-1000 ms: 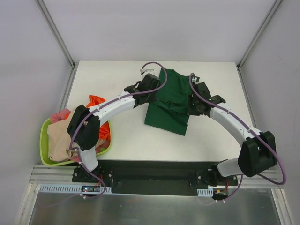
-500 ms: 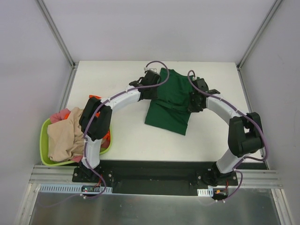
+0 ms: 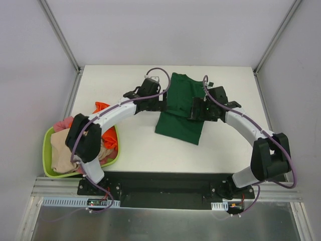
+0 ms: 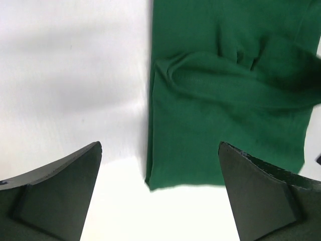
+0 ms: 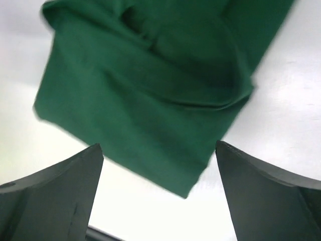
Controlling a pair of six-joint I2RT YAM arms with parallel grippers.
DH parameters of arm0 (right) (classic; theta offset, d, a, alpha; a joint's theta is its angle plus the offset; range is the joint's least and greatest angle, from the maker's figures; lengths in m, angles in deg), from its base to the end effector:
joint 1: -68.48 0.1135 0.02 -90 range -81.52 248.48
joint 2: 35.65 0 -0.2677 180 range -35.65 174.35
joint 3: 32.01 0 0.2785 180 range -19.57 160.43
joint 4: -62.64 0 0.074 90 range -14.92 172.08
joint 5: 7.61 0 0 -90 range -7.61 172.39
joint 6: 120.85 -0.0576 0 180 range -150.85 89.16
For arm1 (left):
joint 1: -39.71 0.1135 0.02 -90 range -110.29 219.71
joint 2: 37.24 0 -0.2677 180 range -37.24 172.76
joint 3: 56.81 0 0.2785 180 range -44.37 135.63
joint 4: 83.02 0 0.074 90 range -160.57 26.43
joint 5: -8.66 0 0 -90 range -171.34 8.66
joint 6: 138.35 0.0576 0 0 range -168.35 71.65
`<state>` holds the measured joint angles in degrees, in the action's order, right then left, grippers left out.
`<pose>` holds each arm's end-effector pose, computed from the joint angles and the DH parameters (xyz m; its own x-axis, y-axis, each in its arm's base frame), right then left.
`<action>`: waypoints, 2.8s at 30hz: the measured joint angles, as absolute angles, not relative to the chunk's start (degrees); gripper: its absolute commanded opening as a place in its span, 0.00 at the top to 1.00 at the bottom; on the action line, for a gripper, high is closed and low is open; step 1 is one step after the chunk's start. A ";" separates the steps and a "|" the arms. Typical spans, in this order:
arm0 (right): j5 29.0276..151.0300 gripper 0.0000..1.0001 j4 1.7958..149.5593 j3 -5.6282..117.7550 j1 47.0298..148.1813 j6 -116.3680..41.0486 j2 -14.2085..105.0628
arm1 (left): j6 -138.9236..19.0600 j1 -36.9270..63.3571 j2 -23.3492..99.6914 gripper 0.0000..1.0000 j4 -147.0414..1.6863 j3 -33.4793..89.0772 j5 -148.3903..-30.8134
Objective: Fold and stack the t-shirts
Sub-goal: Fold the folded rectangular tshirt in 1/3 of the way, then grab one side of the 2/3 rectangular tshirt with both arms
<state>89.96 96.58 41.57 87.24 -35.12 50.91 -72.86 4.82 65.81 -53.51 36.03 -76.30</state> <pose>0.3430 0.1245 0.2224 -0.7198 -0.1665 -0.6740 -0.3514 0.9246 0.1468 0.3766 -0.2564 0.2410 -0.6903 -0.0224 -0.7232 0.2506 0.9303 -0.2680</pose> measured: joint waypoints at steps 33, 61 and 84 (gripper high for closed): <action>93.98 0.04 90.24 37.97 90.50 -25.13 46.08 | -86.39 4.82 54.20 0.21 -61.12 9.74 -84.24; 82.20 0.18 100.01 31.50 110.28 -12.74 47.89 | -89.32 4.82 65.20 1.00 -60.14 16.45 -86.62; 79.78 0.90 106.76 37.73 114.32 -9.24 59.76 | -89.30 6.37 57.88 1.00 -57.47 11.53 -83.10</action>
